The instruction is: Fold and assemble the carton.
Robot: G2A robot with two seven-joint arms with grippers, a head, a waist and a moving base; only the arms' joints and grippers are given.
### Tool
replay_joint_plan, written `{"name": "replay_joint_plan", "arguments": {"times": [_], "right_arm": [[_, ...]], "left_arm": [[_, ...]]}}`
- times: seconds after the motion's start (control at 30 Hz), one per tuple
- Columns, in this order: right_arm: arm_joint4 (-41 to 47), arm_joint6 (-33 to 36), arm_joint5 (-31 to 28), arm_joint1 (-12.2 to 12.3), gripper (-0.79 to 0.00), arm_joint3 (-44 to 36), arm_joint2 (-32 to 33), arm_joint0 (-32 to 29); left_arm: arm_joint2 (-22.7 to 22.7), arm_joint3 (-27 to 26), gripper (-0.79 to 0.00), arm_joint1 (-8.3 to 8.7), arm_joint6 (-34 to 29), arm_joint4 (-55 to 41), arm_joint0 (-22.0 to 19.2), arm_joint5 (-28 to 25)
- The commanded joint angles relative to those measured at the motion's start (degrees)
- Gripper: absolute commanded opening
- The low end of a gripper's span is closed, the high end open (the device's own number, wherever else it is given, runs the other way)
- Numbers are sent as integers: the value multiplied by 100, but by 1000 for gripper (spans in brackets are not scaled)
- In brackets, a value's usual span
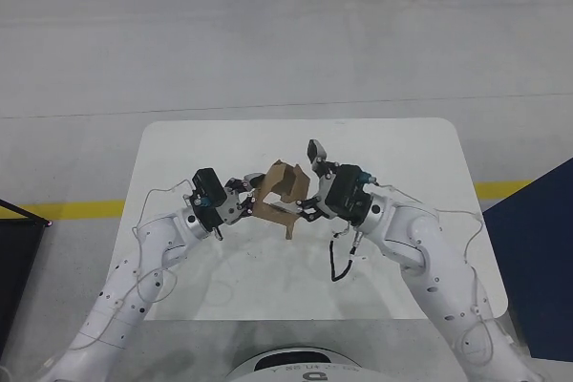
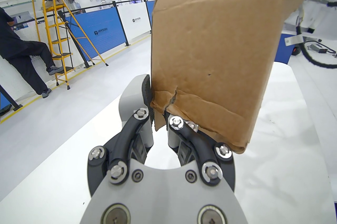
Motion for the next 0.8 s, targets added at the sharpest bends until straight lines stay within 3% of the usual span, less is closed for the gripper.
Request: {"name": "replay_joint_plan", "arguments": {"times": [0.0, 0.23, 0.37, 0.5, 0.77], "right_arm": [[96, -77, 13, -4, 0, 32, -4, 34], [843, -1107, 290, -12, 0, -7, 366, -172], [1124, -1513, 920, -32, 0, 98, 613, -360], [613, -1001, 1195, -19, 0, 92, 551, -414], [390, -228, 339, 21, 0, 25, 246, -272]], "left_arm": [[3, -11, -785, 0, 6, -3, -3, 1], [-15, -5, -785, 5, 53, -38, 22, -10], [-37, -23, -785, 13, 66, -104, 48, -104], [-58, -64, -785, 25, 36, -129, 61, -208], [-19, -104, -785, 24, -29, -90, 78, -165]]}}
